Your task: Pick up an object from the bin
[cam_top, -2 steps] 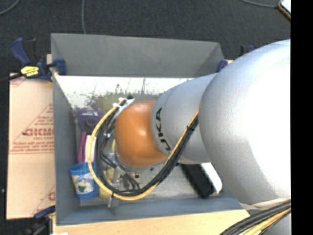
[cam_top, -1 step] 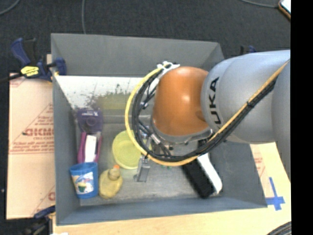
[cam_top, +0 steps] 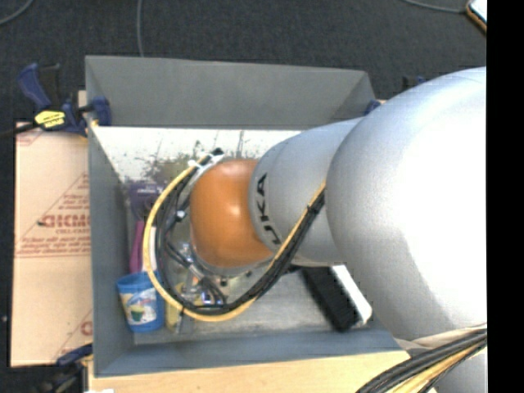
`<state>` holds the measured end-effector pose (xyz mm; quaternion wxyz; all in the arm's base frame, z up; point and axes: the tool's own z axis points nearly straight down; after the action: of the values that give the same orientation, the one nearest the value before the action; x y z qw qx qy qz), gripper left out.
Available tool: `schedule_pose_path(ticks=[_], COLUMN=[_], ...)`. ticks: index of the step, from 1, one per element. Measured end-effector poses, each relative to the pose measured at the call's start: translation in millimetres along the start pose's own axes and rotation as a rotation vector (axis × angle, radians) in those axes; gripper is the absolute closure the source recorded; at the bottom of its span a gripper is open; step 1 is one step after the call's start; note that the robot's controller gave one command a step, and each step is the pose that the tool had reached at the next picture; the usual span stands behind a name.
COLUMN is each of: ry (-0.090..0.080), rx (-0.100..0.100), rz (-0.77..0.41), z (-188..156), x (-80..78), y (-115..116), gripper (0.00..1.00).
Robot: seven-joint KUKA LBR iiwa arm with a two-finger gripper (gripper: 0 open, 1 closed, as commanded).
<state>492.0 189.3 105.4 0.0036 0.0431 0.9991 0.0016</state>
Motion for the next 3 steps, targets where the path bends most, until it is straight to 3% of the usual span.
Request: schedule_pose_path(ticks=[1, 2, 3], ry=[0.006, 0.004, 0.003], rx=[-0.002, 0.003, -0.001], rz=[0.007, -0.234, 0.093], z=[25, 30, 32], x=[6.7, -28.7, 8.4], y=[2, 16, -6], gripper=[0.0, 0.0, 0.0])
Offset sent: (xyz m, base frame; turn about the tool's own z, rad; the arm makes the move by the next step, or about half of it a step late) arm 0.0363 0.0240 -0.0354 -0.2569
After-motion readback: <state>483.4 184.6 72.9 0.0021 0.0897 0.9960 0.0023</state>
